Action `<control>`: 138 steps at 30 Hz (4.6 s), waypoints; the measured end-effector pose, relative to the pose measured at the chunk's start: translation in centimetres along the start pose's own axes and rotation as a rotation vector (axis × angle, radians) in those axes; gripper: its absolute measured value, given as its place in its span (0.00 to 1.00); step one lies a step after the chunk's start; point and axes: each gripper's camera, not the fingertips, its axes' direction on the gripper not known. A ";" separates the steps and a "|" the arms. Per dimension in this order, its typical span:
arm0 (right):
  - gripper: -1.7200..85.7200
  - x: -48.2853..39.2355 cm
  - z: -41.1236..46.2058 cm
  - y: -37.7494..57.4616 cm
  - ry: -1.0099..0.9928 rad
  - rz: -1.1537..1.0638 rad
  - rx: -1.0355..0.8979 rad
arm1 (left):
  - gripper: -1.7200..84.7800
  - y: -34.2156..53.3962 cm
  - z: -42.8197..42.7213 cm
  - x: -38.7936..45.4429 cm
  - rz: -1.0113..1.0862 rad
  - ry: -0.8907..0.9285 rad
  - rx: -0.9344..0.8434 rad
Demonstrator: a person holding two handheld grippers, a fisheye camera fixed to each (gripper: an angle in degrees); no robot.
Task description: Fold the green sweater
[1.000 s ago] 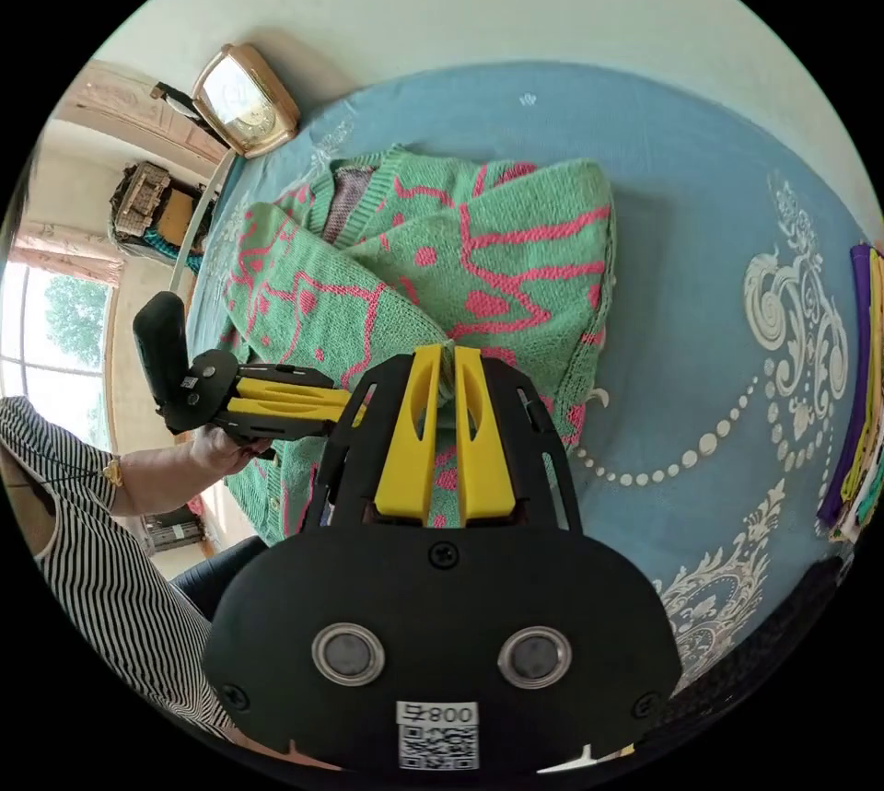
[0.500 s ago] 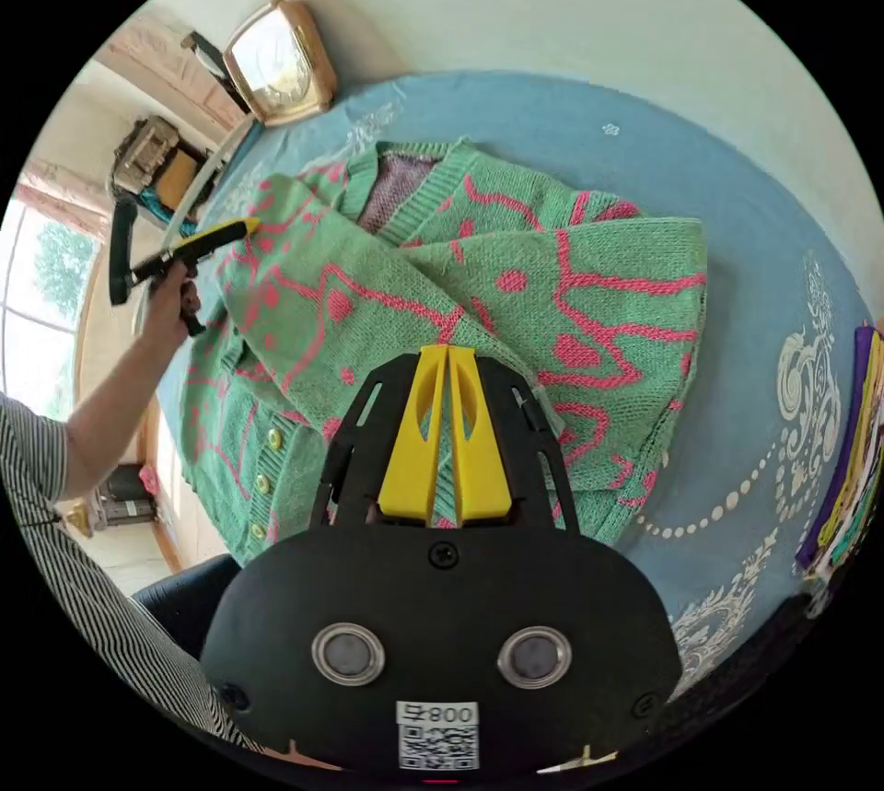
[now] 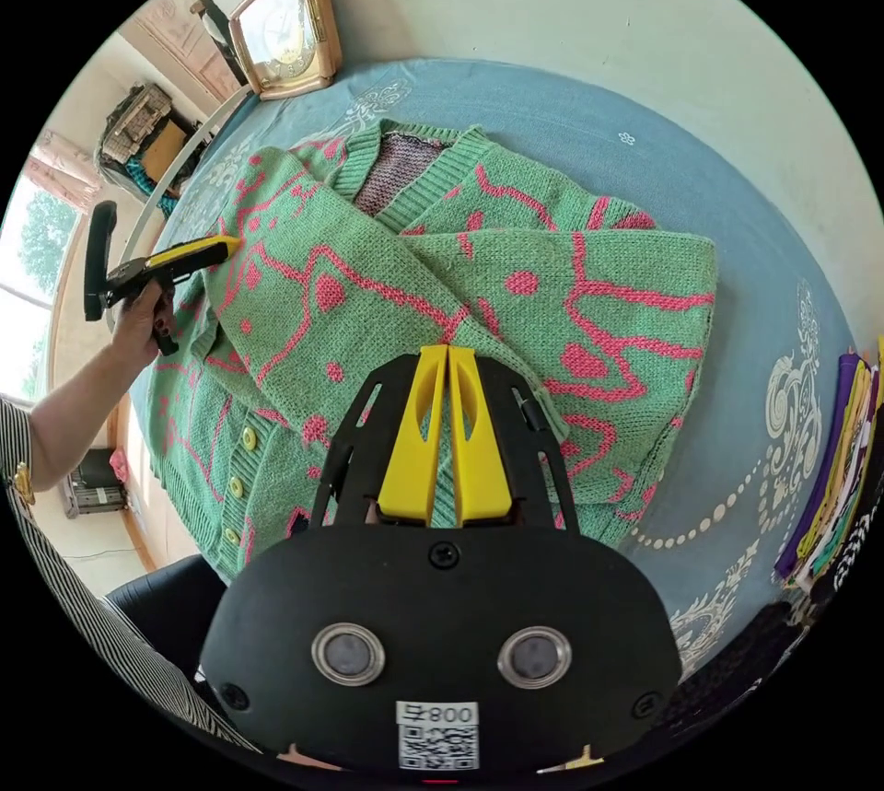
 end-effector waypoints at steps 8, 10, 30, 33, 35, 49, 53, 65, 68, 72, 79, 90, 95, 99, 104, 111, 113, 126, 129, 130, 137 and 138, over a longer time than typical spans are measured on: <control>0.02 3.4 -2.8 2.7 -0.024 0.094 0.102 | 0.02 2.3 -2.2 -3.1 -0.010 0.129 0.013; 0.02 4.2 -3.3 3.8 -0.053 0.119 0.134 | 0.02 2.9 -0.6 -4.3 -0.033 0.137 -0.069; 0.04 17.0 -2.4 21.0 -0.403 0.515 -0.130 | 0.06 17.5 -4.3 -24.3 -0.504 0.390 -0.398; 0.07 18.7 -2.1 24.2 -0.424 0.598 -0.202 | 0.09 19.5 -3.3 -26.0 -0.519 0.387 -0.514; 0.08 19.7 -1.6 25.9 -0.456 0.645 -0.247 | 0.09 20.4 -2.1 -27.3 -0.544 0.420 -0.569; 0.11 24.2 4.2 31.6 -0.527 0.798 -0.290 | 0.12 20.9 4.2 -34.4 -0.468 0.504 -0.650; 0.11 24.8 6.5 32.0 -0.548 0.813 -0.298 | 0.12 21.4 5.4 -36.7 -0.443 0.512 -0.653; 0.12 26.7 10.3 32.0 -0.491 0.781 -0.329 | 0.13 24.8 8.3 -41.9 -0.457 0.531 -0.592; 0.12 27.5 11.2 32.2 -0.479 0.787 -0.315 | 0.13 25.7 10.1 -42.9 -0.471 0.549 -0.594; 0.11 28.1 13.1 32.3 -0.471 0.782 -0.335 | 0.12 26.4 11.9 -43.5 -0.440 0.483 -0.617; 0.11 28.7 15.5 33.4 -0.471 0.821 -0.330 | 0.10 28.8 14.5 -45.2 -0.489 0.517 -0.596; 0.09 29.3 20.2 36.2 -0.462 0.724 -0.327 | 0.05 32.8 19.5 -46.6 -0.431 0.551 -0.597; 0.08 28.9 22.1 37.7 -0.443 0.626 -0.305 | 0.05 35.6 21.8 -48.1 -0.384 0.627 -0.574; 0.08 28.5 23.8 39.5 -0.437 0.568 -0.267 | 0.05 37.4 23.0 -48.6 -0.320 0.655 -0.544; 0.06 27.8 25.5 42.4 -0.422 0.527 -0.181 | 0.05 41.2 24.7 -49.7 -0.280 0.718 -0.440; 0.05 26.9 28.1 47.0 -0.422 0.505 -0.050 | 0.06 46.5 26.3 -50.8 -0.278 0.783 -0.287; 0.05 26.9 28.8 48.0 -0.430 0.520 -0.039 | 0.06 48.4 27.0 -51.2 -0.339 0.796 -0.276; 0.04 24.7 28.8 56.0 -0.587 0.567 0.087 | 0.05 57.2 24.0 -50.9 -0.308 0.885 -0.101; 0.03 24.0 28.3 58.2 -0.613 0.551 0.119 | 0.05 59.6 23.3 -51.1 -0.303 0.915 -0.060; 0.03 23.8 28.2 58.6 -0.615 0.546 0.123 | 0.05 60.5 23.1 -51.1 -0.298 0.922 -0.051; 0.03 21.2 27.1 63.7 -0.652 0.497 0.173 | 0.05 66.3 21.4 -50.6 -0.253 0.961 -0.002; 0.03 20.8 26.9 64.7 -0.655 0.489 0.180 | 0.05 66.9 21.3 -50.6 -0.251 0.965 0.000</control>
